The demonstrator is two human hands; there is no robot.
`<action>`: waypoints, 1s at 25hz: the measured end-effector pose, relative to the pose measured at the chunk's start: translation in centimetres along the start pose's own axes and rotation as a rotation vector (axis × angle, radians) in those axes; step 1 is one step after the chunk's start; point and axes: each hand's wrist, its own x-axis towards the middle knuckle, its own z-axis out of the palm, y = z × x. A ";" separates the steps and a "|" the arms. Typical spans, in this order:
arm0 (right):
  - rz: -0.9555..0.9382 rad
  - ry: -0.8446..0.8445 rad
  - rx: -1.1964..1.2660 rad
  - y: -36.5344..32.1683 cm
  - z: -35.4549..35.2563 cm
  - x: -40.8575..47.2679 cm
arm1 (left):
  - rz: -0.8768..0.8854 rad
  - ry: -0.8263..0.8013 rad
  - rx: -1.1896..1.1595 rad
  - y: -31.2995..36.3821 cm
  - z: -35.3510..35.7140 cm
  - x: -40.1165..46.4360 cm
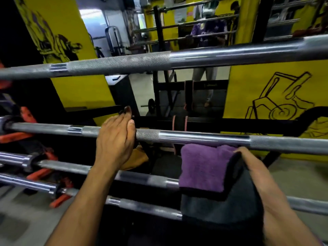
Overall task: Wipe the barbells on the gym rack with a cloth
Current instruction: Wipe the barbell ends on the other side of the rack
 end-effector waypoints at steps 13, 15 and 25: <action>-0.070 -0.051 -0.032 -2.0 1.3 -2.1 | -0.050 0.015 -0.034 -0.1 0.8 -0.2; -0.041 -0.127 -0.145 -0.8 1.5 -0.8 | -0.043 0.005 -0.044 -0.7 1.0 0.0; -0.264 -0.318 -0.888 2.1 4.4 -2.3 | -0.041 -0.048 -0.252 -2.5 -0.6 -0.9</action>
